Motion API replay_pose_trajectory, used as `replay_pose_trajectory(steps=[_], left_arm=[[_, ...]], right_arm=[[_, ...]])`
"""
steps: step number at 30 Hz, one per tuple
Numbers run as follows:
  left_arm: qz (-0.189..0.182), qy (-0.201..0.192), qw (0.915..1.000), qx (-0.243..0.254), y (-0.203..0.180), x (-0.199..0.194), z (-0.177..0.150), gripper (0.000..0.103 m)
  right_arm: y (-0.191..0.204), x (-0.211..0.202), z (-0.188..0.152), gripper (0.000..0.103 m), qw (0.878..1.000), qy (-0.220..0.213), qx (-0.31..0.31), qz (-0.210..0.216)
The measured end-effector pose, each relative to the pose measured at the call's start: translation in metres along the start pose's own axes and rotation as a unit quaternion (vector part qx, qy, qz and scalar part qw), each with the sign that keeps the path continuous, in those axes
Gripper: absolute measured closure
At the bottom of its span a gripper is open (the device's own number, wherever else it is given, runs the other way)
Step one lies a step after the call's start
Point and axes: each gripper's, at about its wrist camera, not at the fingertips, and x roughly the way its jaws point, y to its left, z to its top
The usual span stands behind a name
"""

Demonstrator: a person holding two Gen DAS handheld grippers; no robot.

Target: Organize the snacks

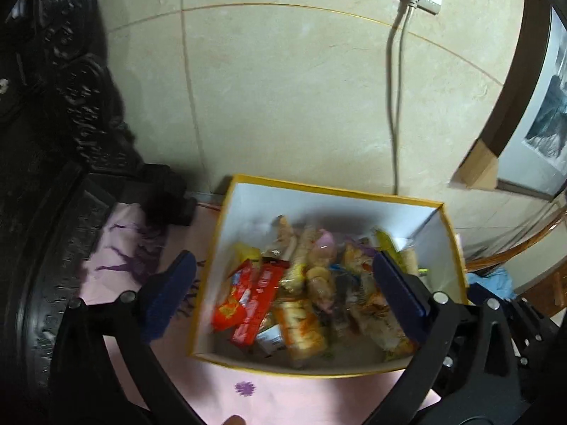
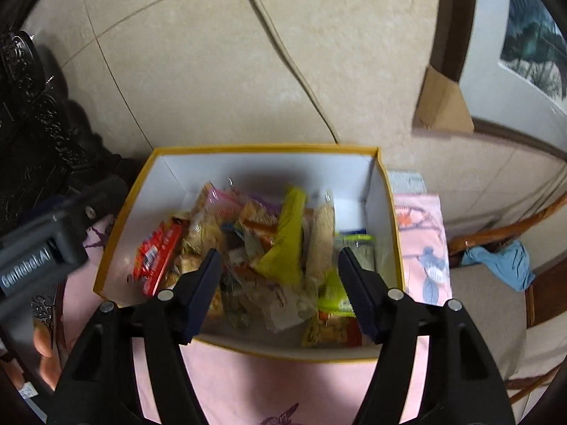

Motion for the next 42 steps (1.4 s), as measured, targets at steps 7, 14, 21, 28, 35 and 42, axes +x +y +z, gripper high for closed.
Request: replay_pose_trajectory(steps=[7, 14, 21, 28, 35, 42], left_arm=[[0.003, -0.012, 0.9999, -0.003, 0.003, -0.021, -0.012, 0.002], [-0.009, 0.004, 0.9999, 0.000, 0.001, -0.029, -0.016, 0.002], [-0.015, 0.024, 0.9996, -0.005, 0.001, -0.028, -0.024, 0.002], [-0.014, 0.021, 0.9997, 0.005, -0.002, -0.031, -0.028, 0.002], [-0.018, 0.023, 0.9996, 0.001, -0.002, -0.031, -0.028, 0.002], [-0.021, 0.021, 0.9996, -0.002, 0.000, -0.031, -0.027, 0.002]], right_arm=[[0.002, -0.017, -0.020, 0.033, 1.000, -0.005, 0.007, 0.003], [0.005, -0.035, -0.018, 0.033, 1.000, -0.026, -0.004, -0.018], [0.001, -0.045, -0.014, 0.033, 0.999, -0.035, 0.000, -0.024], [0.004, -0.046, -0.015, 0.033, 0.999, -0.035, -0.002, -0.024], [0.005, -0.047, -0.015, 0.033, 0.999, -0.038, -0.001, -0.025], [0.006, -0.048, -0.016, 0.033, 0.999, -0.040, -0.003, -0.026]])
